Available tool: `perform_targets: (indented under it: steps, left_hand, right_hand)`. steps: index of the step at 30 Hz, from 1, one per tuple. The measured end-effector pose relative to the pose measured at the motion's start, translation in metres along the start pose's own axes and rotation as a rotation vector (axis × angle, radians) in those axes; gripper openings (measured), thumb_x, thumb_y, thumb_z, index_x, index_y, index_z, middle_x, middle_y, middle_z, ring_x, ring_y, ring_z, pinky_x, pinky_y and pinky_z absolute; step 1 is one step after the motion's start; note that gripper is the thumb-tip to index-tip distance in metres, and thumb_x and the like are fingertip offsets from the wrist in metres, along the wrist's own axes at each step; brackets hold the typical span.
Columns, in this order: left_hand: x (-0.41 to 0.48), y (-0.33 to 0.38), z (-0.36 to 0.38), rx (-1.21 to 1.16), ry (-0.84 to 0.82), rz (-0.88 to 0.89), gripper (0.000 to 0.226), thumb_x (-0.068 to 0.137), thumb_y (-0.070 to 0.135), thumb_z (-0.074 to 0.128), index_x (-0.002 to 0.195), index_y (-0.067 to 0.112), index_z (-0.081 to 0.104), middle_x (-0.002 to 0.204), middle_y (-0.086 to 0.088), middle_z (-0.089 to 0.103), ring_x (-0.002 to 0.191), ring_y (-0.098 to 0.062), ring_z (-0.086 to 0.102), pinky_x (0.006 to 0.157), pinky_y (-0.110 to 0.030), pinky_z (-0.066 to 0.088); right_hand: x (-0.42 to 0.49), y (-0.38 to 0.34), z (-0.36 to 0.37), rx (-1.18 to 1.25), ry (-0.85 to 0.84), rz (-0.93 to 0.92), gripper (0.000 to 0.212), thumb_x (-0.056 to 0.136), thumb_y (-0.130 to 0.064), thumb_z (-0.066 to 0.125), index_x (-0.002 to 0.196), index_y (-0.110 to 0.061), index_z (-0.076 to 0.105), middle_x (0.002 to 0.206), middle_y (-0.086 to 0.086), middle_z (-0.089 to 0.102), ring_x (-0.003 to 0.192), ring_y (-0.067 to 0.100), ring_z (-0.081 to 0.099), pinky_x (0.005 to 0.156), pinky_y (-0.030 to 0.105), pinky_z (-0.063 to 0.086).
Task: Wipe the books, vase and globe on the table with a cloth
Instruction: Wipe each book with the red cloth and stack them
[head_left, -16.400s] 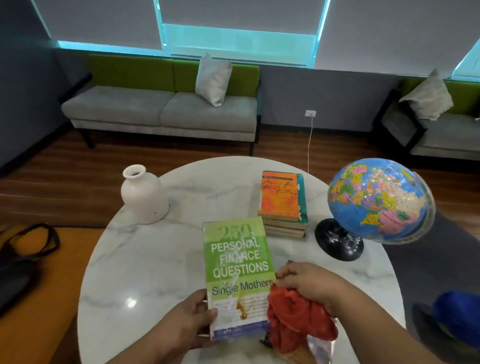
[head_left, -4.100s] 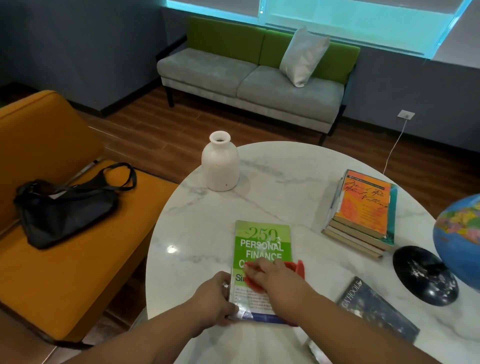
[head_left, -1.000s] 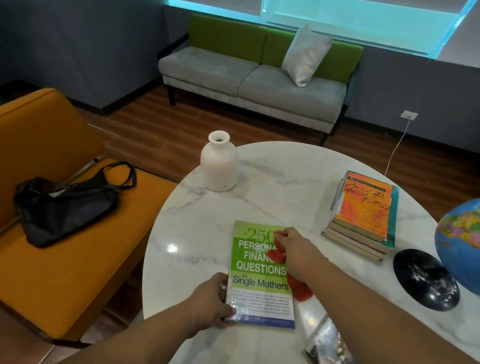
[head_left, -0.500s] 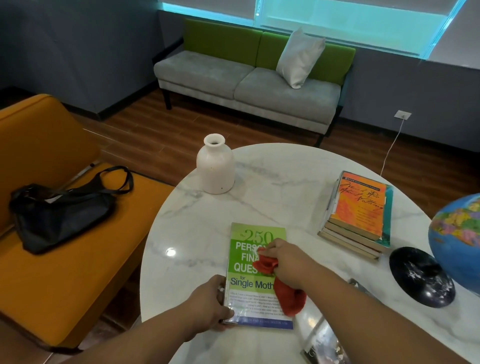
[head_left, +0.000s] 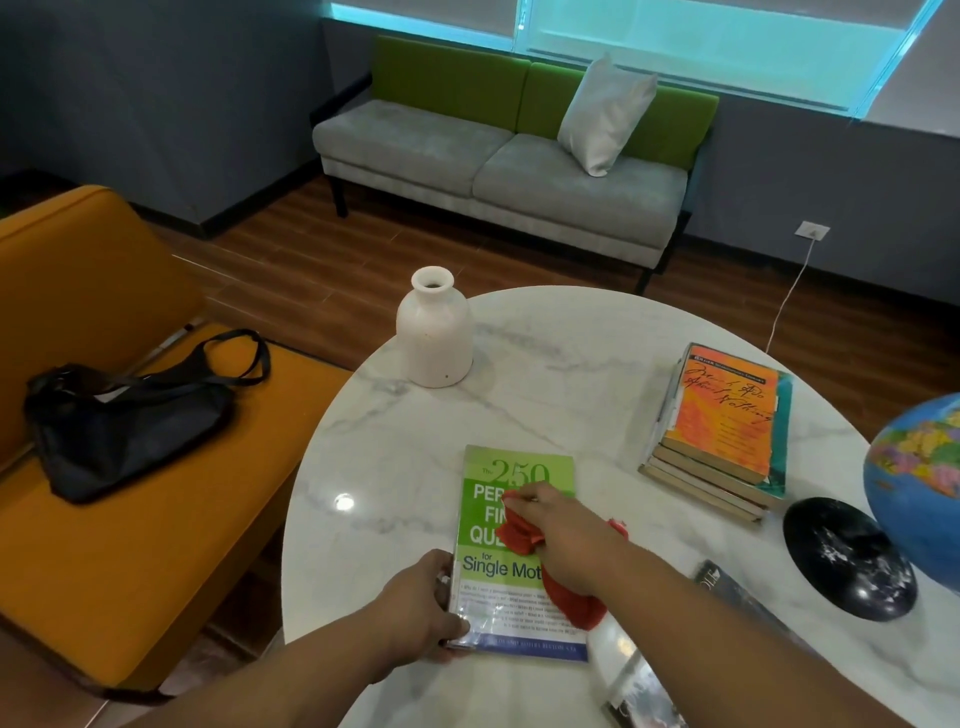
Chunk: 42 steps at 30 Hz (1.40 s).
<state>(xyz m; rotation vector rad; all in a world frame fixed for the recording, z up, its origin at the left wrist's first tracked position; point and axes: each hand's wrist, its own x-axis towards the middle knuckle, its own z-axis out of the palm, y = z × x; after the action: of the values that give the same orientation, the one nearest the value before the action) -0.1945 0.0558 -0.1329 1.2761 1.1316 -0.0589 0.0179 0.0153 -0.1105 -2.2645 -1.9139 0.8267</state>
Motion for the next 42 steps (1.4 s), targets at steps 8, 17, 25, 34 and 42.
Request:
perform_targets:
  steps: [8,17,25,34,42]
  left_hand:
    - [-0.002,0.001,0.001,0.008,0.004,0.005,0.051,0.075,-0.006,0.067,0.115,0.019,0.048,0.101,-0.014,0.067,0.093,-0.037,0.068,0.073,-0.051,0.059]
    - [-0.005,0.006,0.001,0.033,0.012,0.0,0.05,0.077,-0.006,0.066,0.117,0.018,0.048,0.099,-0.012,0.066,0.093,-0.036,0.069,0.072,-0.048,0.06]
    - [-0.007,0.008,0.001,0.024,0.009,-0.013,0.047,0.077,-0.008,0.066,0.112,0.019,0.048,0.102,-0.017,0.066,0.093,-0.039,0.069,0.075,-0.052,0.058]
    - [-0.012,0.015,-0.002,0.108,0.003,-0.006,0.051,0.077,-0.007,0.066,0.119,0.015,0.047,0.097,-0.012,0.066,0.089,-0.033,0.07,0.072,-0.046,0.06]
    - [-0.014,0.027,-0.023,0.46,0.039,0.096,0.055,0.081,0.003,0.062,0.13,0.025,0.049,0.095,-0.003,0.066,0.083,-0.021,0.066,0.074,-0.029,0.057]
  right_hand:
    - [-0.007,0.004,0.003,0.05,0.025,0.042,0.067,0.087,0.0,0.051,0.147,-0.027,0.034,0.146,-0.009,0.026,0.122,0.017,0.045,0.104,0.02,0.034]
    - [-0.01,-0.003,0.008,0.033,0.02,-0.043,0.069,0.087,0.003,0.049,0.147,-0.029,0.036,0.148,-0.012,0.028,0.128,0.013,0.04,0.101,0.009,0.023]
    - [-0.015,-0.013,0.004,0.004,0.052,-0.035,0.062,0.087,0.003,0.05,0.143,-0.022,0.041,0.146,-0.005,0.037,0.119,0.017,0.05,0.1,0.018,0.038]
    - [-0.023,-0.014,-0.051,0.221,0.075,0.034,0.049,0.083,0.003,0.055,0.121,-0.026,0.065,0.121,-0.005,0.056,0.107,0.013,0.056,0.09,0.017,0.043]
    - [-0.035,-0.029,-0.017,0.441,0.426,0.019,0.064,0.082,-0.01,0.063,0.14,-0.031,0.045,0.12,-0.003,0.04,0.116,0.014,0.047,0.098,0.004,0.029]
